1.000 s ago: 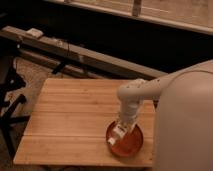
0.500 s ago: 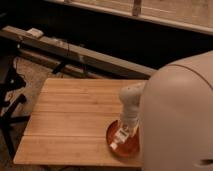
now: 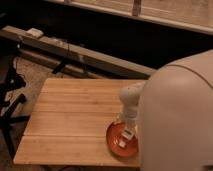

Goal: Place the bottle in the ceramic bowl

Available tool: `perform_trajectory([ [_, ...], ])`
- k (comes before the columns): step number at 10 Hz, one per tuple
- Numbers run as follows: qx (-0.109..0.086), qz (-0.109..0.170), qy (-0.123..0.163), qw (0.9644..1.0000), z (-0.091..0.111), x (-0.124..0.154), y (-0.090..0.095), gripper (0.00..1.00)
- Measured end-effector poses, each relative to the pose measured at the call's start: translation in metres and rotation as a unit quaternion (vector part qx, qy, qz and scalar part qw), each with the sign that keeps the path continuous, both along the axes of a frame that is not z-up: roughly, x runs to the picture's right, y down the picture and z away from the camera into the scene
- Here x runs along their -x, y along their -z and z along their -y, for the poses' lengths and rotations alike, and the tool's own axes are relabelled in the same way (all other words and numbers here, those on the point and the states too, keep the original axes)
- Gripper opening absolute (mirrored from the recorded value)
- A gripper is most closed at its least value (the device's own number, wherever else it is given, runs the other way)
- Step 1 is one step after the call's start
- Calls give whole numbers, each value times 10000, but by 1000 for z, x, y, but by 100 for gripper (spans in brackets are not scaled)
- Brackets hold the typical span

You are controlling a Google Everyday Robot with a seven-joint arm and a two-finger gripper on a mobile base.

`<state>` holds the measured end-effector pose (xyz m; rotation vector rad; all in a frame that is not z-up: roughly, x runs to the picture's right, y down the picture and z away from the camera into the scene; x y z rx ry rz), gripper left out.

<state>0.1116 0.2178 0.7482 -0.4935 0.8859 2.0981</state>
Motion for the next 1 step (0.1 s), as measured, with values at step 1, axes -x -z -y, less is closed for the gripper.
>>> perform_trajectory([
  [1, 4, -3, 0, 10000, 0, 0, 0, 76],
])
